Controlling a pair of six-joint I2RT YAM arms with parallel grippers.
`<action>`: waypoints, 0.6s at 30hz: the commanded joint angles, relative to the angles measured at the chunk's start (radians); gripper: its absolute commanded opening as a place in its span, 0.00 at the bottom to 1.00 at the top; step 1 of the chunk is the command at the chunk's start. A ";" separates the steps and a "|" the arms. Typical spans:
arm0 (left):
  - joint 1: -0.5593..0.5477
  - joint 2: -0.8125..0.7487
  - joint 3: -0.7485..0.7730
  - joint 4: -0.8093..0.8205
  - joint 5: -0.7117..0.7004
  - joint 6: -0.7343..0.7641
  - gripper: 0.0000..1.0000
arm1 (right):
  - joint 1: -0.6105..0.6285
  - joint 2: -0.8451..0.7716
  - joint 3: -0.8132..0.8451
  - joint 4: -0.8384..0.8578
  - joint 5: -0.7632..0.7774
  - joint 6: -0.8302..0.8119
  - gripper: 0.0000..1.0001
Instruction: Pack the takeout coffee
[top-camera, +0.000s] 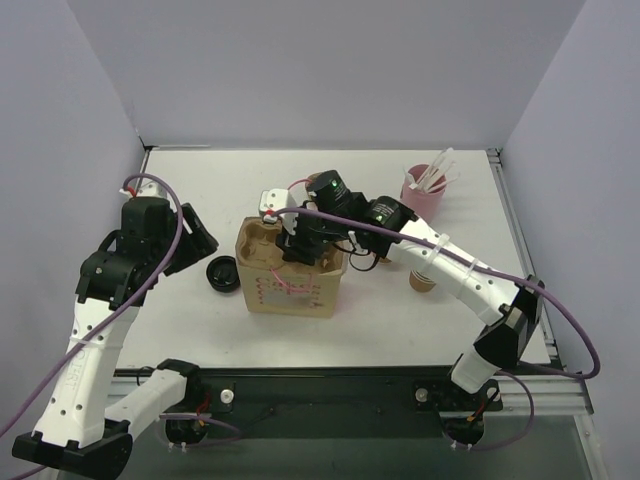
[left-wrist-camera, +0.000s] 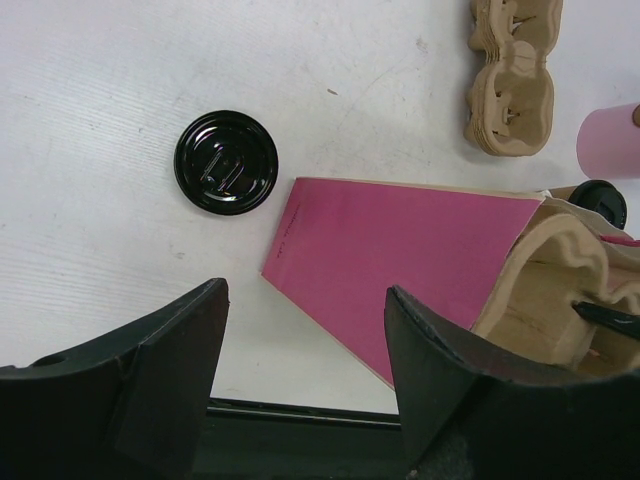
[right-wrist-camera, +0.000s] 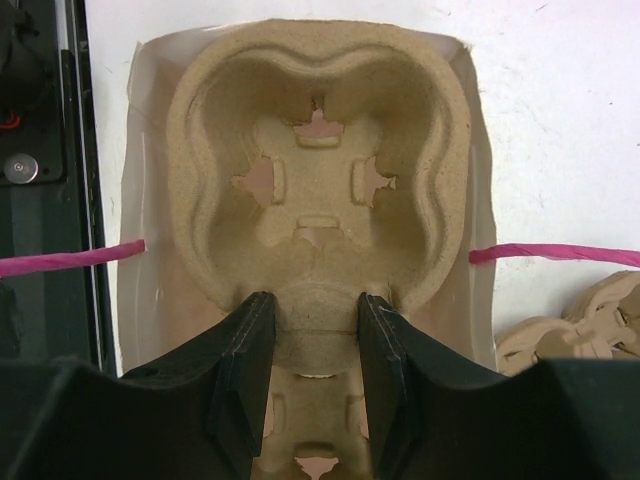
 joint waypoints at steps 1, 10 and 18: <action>0.007 -0.001 0.017 0.002 -0.005 0.019 0.73 | 0.021 0.029 0.043 -0.018 0.030 -0.036 0.23; 0.005 -0.012 0.006 -0.004 -0.010 0.032 0.73 | 0.039 0.064 0.030 -0.036 0.094 -0.046 0.21; 0.005 -0.012 0.005 -0.009 -0.008 0.042 0.73 | 0.042 0.032 0.033 -0.071 0.165 -0.065 0.21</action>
